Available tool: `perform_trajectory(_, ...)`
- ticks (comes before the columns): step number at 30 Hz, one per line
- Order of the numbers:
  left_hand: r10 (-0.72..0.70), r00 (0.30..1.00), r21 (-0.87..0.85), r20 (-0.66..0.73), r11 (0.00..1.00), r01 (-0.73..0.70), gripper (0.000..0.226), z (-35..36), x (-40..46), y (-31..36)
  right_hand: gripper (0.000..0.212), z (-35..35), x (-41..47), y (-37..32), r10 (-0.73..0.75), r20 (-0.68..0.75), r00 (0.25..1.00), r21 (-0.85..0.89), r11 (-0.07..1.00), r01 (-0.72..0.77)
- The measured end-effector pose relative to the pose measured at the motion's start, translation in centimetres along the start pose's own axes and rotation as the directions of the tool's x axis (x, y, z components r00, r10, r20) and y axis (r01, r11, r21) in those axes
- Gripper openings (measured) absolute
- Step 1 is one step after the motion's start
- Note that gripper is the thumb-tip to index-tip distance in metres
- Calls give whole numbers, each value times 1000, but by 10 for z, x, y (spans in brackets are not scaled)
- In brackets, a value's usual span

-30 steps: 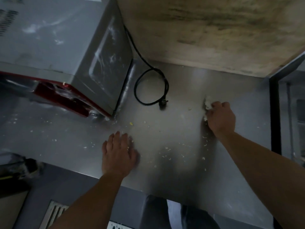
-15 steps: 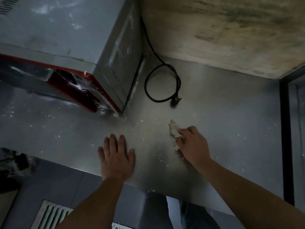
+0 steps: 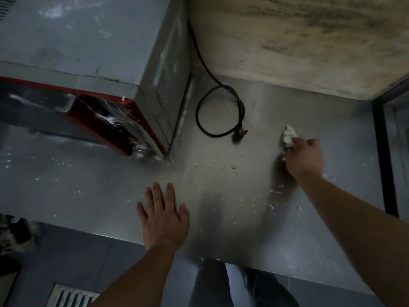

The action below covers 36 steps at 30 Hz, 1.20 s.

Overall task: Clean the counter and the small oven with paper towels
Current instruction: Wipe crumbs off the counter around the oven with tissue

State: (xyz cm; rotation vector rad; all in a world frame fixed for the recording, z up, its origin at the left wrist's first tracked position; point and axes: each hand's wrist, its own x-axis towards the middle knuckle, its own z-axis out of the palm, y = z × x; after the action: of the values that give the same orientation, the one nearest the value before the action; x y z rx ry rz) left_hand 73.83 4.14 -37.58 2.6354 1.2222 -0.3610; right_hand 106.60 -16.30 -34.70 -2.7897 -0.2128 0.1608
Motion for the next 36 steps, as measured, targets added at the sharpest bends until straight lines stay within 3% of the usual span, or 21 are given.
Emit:
perform_trajectory(3, -3, 1000, -4, -8, 1000, 3, 74, -1, 0, 2, 41, 14, -22, -19, -59, 61, 996, -14, 998, 60)
perform_trajectory(5, -9, 1000, -6, -15, 1000, 8, 74, -1, -1, 3, 39, 19, -48, -33, -183, 114, 977, -16, 983, 186)
perform_trajectory(11, -39, 999, -2, -24, 999, 39, 74, -6, -1, 5, 29, 20, -104, -47, -454, 251, 855, 114, 891, 440)
perform_trajectory(16, -56, 997, 6, -47, 998, 57, 74, -5, -3, 8, 29, -26, -60, -15, -298, -5, 954, 238, 927, 291)
perform_trajectory(19, -60, 997, 0, -55, 998, 61, 74, -4, -3, 7, 32, -53, -1, 24, -174, -87, 981, 171, 967, 187)
perform_trajectory(22, -72, 995, 11, -74, 997, 73, 74, -4, 0, 7, 33, -67, 54, 75, -52, -97, 994, 38, 998, 56)
perform_trajectory(26, -57, 996, 30, -74, 998, 59, 76, -4, 2, 8, 36, -62, 82, 119, 127, 27, 992, -75, 989, -125)
perform_trajectory(30, -64, 995, 21, -72, 998, 66, 78, -6, 5, 8, 34, -35, 46, 104, 98, 9, 995, -70, 993, -97)
perform_trajectory(36, -49, 999, 45, -15, 998, 50, 70, -9, 7, 6, 34, -9, -69, 47, -114, 66, 991, 39, 993, 112)
